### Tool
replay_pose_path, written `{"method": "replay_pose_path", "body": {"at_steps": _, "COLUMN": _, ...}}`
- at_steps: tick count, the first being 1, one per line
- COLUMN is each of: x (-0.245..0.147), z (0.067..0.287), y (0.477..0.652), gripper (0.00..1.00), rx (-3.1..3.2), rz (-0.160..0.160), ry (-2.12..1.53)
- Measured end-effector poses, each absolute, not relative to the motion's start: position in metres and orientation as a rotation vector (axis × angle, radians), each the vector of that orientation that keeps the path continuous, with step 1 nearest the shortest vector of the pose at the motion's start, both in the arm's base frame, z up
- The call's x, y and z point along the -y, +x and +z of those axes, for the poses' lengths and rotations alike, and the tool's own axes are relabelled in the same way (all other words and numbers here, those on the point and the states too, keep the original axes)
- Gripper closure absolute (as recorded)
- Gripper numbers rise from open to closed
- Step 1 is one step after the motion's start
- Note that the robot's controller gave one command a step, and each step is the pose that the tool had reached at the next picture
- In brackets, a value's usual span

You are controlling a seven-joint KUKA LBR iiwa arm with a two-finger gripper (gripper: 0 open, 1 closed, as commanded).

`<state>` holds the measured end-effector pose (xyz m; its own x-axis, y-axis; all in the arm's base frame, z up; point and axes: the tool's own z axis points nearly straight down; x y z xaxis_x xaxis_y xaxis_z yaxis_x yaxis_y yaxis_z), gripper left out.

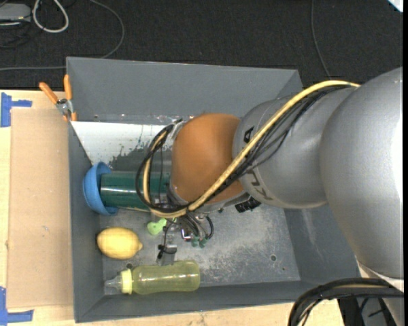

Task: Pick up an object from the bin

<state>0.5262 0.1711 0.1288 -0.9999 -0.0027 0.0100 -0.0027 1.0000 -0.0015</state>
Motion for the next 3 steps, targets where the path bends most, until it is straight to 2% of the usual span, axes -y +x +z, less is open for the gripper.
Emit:
{"method": "replay_pose_path", "body": {"at_steps": 1, "x": -0.170, "z": 0.133, "y": 0.528, "gripper": 0.00, "rx": 3.139, "rz": 0.001, "ry": -0.004}}
{"method": "replay_pose_path", "body": {"at_steps": 2, "x": -0.228, "z": 0.069, "y": 0.545, "gripper": 0.00, "rx": 3.131, "rz": 0.002, "ry": -0.123}}
{"method": "replay_pose_path", "body": {"at_steps": 3, "x": -0.243, "z": 0.113, "y": 0.545, "gripper": 0.00, "rx": 3.141, "rz": 0.001, "ry": -0.160}}
